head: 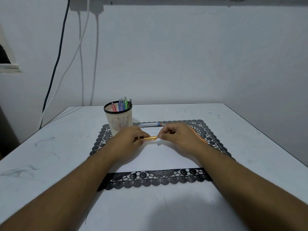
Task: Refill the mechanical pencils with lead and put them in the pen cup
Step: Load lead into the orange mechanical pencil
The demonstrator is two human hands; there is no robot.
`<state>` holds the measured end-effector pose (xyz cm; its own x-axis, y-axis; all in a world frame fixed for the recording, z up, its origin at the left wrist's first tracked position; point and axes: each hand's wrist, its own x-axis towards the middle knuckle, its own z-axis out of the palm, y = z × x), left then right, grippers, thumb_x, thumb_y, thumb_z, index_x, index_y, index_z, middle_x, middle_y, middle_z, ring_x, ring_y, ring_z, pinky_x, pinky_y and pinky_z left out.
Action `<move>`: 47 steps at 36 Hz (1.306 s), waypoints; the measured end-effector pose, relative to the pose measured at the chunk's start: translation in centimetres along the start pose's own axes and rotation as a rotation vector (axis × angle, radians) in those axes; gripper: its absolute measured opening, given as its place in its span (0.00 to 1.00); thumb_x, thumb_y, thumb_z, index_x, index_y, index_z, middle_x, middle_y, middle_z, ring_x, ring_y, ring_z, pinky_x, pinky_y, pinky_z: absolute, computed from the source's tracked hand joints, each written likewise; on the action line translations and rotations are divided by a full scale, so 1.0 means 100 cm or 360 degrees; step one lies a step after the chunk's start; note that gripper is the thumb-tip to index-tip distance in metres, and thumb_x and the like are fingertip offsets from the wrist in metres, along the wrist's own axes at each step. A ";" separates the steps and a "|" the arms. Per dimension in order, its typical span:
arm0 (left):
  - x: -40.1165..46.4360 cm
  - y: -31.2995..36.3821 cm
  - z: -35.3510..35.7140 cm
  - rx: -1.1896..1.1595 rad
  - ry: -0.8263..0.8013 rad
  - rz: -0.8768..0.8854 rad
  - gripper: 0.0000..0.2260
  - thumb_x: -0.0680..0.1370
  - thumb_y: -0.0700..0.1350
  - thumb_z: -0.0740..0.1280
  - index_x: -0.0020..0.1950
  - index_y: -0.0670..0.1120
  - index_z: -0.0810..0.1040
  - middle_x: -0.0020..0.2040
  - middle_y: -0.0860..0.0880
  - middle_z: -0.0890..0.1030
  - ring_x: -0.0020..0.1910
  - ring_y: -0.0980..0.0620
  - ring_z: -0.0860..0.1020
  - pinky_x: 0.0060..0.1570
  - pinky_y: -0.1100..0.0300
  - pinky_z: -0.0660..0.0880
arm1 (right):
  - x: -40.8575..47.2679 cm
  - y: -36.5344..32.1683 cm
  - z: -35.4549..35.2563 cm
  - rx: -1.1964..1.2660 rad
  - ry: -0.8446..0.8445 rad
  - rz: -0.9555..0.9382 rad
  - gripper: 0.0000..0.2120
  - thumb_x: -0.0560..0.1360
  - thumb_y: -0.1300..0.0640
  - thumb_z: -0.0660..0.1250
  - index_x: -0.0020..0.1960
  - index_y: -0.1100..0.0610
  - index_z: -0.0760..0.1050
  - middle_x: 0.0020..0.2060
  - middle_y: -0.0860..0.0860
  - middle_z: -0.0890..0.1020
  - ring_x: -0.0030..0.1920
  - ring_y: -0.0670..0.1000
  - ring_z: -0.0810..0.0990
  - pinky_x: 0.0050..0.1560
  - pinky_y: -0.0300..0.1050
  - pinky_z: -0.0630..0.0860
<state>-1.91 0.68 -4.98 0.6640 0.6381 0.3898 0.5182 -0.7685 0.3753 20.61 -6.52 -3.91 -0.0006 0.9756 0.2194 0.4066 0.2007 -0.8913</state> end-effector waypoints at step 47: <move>-0.006 0.022 0.008 -0.0172 -0.0205 -0.0073 0.05 0.76 0.48 0.74 0.49 0.58 0.85 0.42 0.59 0.81 0.41 0.57 0.78 0.40 0.59 0.74 | 0.011 0.014 -0.018 -0.0771 -0.0282 0.0000 0.03 0.78 0.55 0.73 0.45 0.50 0.82 0.33 0.38 0.80 0.33 0.36 0.74 0.34 0.28 0.68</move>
<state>-0.76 -1.41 -5.03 0.7082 0.6556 0.2621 0.4929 -0.7249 0.4813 22.84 -5.29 -4.19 -0.1385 0.9841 0.1113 0.7829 0.1776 -0.5962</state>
